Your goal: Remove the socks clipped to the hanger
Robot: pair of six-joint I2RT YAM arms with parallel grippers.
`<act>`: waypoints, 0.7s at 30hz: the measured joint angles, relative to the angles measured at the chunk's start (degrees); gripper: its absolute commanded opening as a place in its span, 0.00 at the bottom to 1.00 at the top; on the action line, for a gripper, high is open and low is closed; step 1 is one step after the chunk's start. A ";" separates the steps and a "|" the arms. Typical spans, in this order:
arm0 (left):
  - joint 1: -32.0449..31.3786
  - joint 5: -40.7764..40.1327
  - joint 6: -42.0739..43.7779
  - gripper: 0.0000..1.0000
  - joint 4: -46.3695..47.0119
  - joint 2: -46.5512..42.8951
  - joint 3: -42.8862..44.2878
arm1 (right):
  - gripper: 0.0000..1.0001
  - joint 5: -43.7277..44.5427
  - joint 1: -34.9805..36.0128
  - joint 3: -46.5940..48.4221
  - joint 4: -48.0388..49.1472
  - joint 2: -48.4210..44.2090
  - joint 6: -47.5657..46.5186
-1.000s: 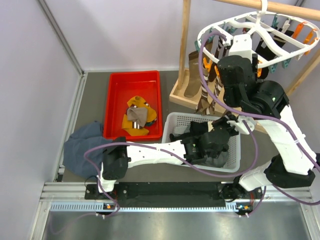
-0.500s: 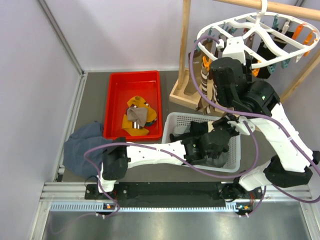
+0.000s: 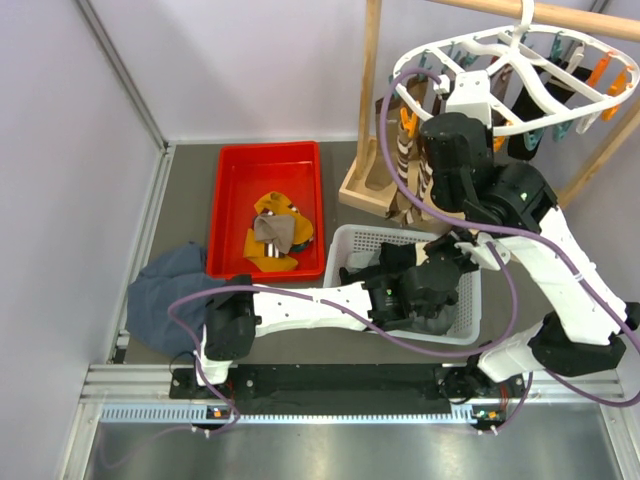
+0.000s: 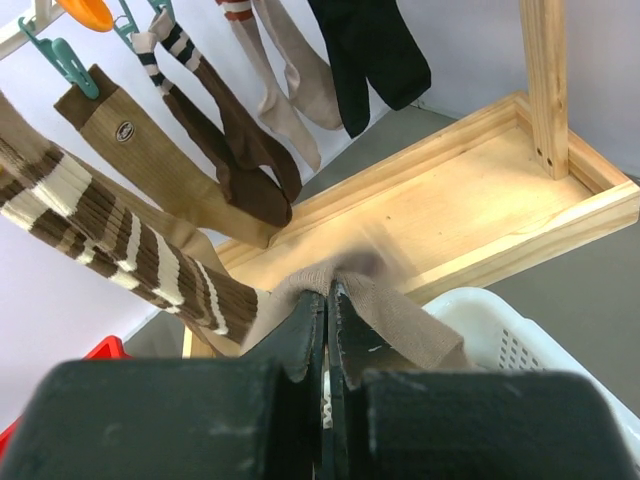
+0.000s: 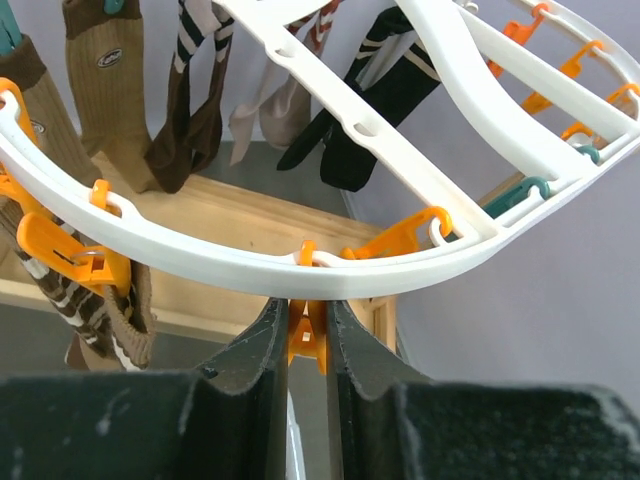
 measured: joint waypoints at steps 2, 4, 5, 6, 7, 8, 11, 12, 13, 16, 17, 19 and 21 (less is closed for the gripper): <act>-0.02 -0.11 0.00 0.00 0.07 0.00 0.00 | 0.00 -0.04 -0.02 -0.48 0.85 -0.13 -0.35; -0.02 -0.26 0.00 0.00 0.11 0.00 0.00 | 0.00 -0.26 -0.24 -0.59 1.53 -0.20 -0.74; -0.02 -0.33 -0.02 0.00 0.20 0.00 0.00 | 0.00 -0.37 -0.31 -0.59 1.73 -0.24 -0.83; -0.02 -0.44 -0.07 0.00 0.28 0.00 0.00 | 0.00 -0.63 -0.37 -0.59 1.86 -0.31 -0.98; -0.02 -0.57 -0.22 0.00 0.33 0.00 0.00 | 0.00 -0.87 -0.39 -0.59 1.97 -0.39 -1.03; 0.07 -0.70 -0.48 0.00 0.52 0.00 -0.15 | 0.01 -1.36 -0.48 -0.59 2.10 -0.50 -1.05; 0.50 -0.81 -2.12 0.00 0.72 -0.07 -1.29 | 0.19 -3.28 -0.87 -0.59 2.16 -0.96 -0.72; 0.68 -0.79 -3.04 0.00 0.72 -0.28 -2.19 | 0.24 -4.13 -1.03 -0.59 2.14 -1.20 -0.52; 1.03 -0.66 -4.04 0.00 0.61 -0.74 -3.67 | 0.29 -5.18 -1.22 -0.59 2.12 -1.49 -0.13; 2.60 0.13 -7.67 0.00 -0.74 -2.95 -8.07 | 0.39 -8.61 -1.75 -0.59 1.92 -2.51 0.74; 3.45 0.35 -9.22 0.00 -1.49 -4.22 -9.79 | 0.43 -9.90 -1.77 -0.61 1.88 -3.08 0.94; 5.27 0.74 -11.80 0.00 -2.38 -6.93 -12.61 | 0.48 -12.35 -1.81 -1.14 2.05 -4.55 1.27; 7.82 1.09 -14.84 0.00 -3.58 -10.97 -15.72 | 0.56 -14.86 -1.84 -2.36 2.19 -6.64 1.57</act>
